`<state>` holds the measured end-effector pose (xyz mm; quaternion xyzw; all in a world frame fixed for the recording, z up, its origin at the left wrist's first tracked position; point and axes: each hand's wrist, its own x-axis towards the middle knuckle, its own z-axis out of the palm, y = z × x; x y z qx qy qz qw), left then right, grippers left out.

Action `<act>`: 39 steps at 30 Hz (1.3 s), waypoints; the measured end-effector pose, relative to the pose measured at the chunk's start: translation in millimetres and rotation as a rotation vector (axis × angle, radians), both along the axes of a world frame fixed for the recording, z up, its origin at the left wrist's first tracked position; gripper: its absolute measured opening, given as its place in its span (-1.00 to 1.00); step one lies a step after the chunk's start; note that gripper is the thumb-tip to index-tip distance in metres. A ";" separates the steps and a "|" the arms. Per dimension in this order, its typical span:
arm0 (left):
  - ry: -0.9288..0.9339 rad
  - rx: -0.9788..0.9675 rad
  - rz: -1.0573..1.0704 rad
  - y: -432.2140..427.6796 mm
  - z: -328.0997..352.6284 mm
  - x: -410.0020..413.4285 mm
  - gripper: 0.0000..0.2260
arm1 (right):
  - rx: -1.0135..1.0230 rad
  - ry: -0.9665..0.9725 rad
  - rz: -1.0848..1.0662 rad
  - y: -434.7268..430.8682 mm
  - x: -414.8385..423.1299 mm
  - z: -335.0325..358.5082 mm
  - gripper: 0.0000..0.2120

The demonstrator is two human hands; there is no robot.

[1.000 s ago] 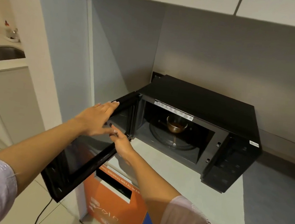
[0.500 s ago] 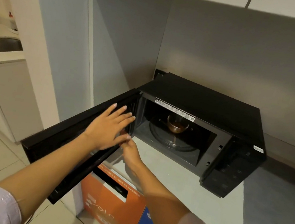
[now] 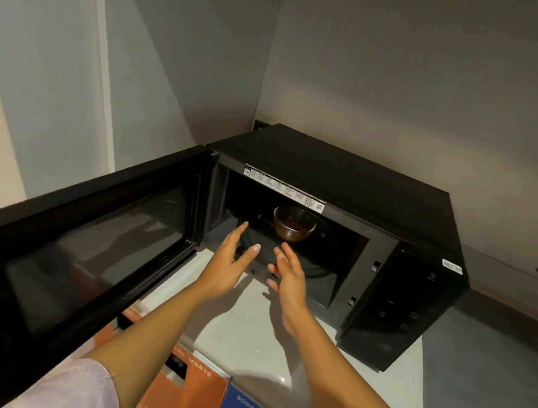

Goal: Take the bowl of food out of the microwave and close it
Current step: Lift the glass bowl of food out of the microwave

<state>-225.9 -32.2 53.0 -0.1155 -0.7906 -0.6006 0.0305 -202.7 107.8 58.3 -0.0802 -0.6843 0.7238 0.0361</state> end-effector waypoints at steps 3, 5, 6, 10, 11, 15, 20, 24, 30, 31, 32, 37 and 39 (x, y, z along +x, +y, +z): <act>-0.021 0.067 -0.016 22.6 -9.9 -30.4 -0.42 | -0.039 0.020 -0.091 21.9 -25.4 -4.8 -0.59; -0.024 0.108 -0.024 34.9 -16.0 -54.0 -0.42 | -0.066 0.028 -0.145 34.6 -44.1 -6.6 -0.60; -0.030 0.130 -0.019 39.4 -18.8 -66.3 -0.42 | -0.077 0.028 -0.171 39.7 -53.2 -6.5 -0.61; -0.078 0.221 -0.004 52.5 -27.1 -112.5 -0.43 | -0.113 0.049 -0.237 56.5 -88.8 -10.4 -0.58; -0.095 0.247 0.001 54.9 -28.1 -122.5 -0.43 | -0.114 0.050 -0.247 59.1 -96.3 -11.2 -0.56; -0.137 0.309 -0.012 64.2 -32.3 -156.2 -0.46 | -0.044 -0.010 -0.248 65.0 -128.5 -21.5 -0.48; -0.250 0.301 -0.014 76.2 -37.9 -183.8 -0.45 | -0.075 -0.067 -0.224 67.8 -151.7 -28.0 -0.57; -0.315 0.351 -0.033 83.2 -37.1 -187.8 -0.62 | -0.185 -0.072 -0.214 68.9 -159.1 -28.1 -0.62; -0.305 0.431 -0.007 86.2 -30.5 -182.6 -0.71 | -0.287 -0.060 -0.229 69.0 -155.3 -25.3 -0.66; -0.297 0.446 -0.005 85.3 -28.1 -178.9 -0.73 | -0.295 -0.053 -0.225 68.5 -151.4 -22.7 -0.66; -0.286 0.460 -0.003 83.7 -25.8 -175.8 -0.75 | -0.298 -0.049 -0.224 67.8 -147.9 -19.8 -0.66; -0.281 0.502 -0.027 63.0 -13.0 -146.9 -0.78 | -0.234 -0.047 -0.193 65.8 -126.5 -5.2 -0.71; -0.295 0.516 -0.037 53.3 -8.8 -130.3 -0.80 | -0.206 -0.067 -0.196 63.1 -114.4 0.1 -0.78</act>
